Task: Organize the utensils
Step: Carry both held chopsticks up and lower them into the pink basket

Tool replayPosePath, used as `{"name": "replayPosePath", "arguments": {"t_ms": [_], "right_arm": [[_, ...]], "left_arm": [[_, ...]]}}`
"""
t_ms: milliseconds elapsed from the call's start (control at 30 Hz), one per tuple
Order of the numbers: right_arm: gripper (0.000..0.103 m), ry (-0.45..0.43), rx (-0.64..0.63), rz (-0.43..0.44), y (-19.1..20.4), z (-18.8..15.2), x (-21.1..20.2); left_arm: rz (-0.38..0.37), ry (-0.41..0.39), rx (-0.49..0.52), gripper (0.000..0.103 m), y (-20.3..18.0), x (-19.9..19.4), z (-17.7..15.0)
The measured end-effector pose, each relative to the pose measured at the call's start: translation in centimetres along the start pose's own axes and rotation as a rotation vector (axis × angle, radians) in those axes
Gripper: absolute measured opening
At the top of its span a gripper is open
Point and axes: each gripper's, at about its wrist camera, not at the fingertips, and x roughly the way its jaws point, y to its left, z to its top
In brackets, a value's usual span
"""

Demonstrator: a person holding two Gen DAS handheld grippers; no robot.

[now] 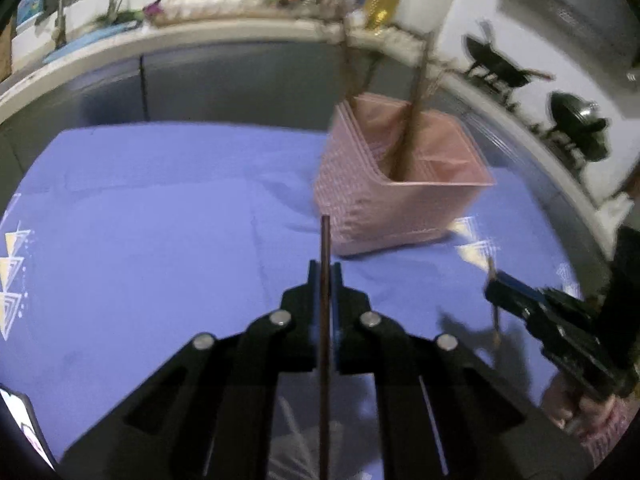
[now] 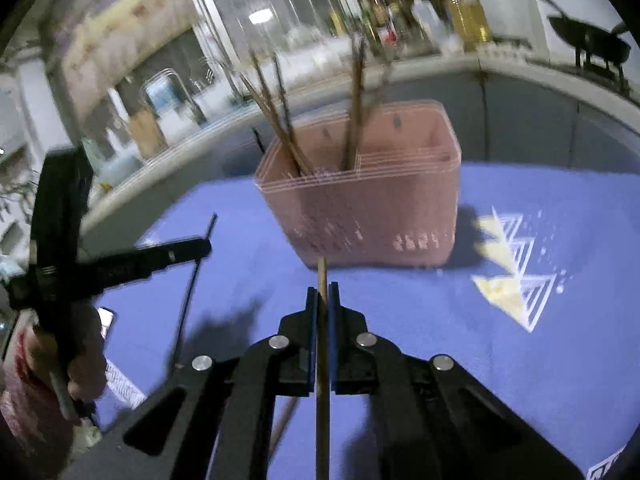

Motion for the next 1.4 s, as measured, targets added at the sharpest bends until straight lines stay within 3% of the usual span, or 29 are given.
{"name": "replayPosePath", "arguments": {"t_ms": [267,733,1067,1233,1400], "right_arm": [[0.005,-0.16,-0.026,0.039,1.2,1.5,-5.2],[0.005,-0.303,-0.075,0.016,2.5,5.1,-8.6],[0.005,-0.431,-0.146,0.014,4.0,14.3,-9.1],[0.005,-0.522,-0.175,-0.03,4.4,18.2,-8.0],[0.005,-0.48,-0.207,-0.073,3.8,18.4,-3.4]], "left_arm": [[-0.087,-0.138,0.087,0.004,-5.0,-5.7,0.7],[-0.116,-0.252,0.164,0.004,-7.9,-8.2,5.4],[-0.099,-0.415,0.192,0.004,-10.2,-11.9,14.2],[-0.021,-0.482,0.206,0.004,-10.3,-10.9,17.7],[0.021,-0.414,0.192,0.004,-8.8,-5.8,18.2]]}}
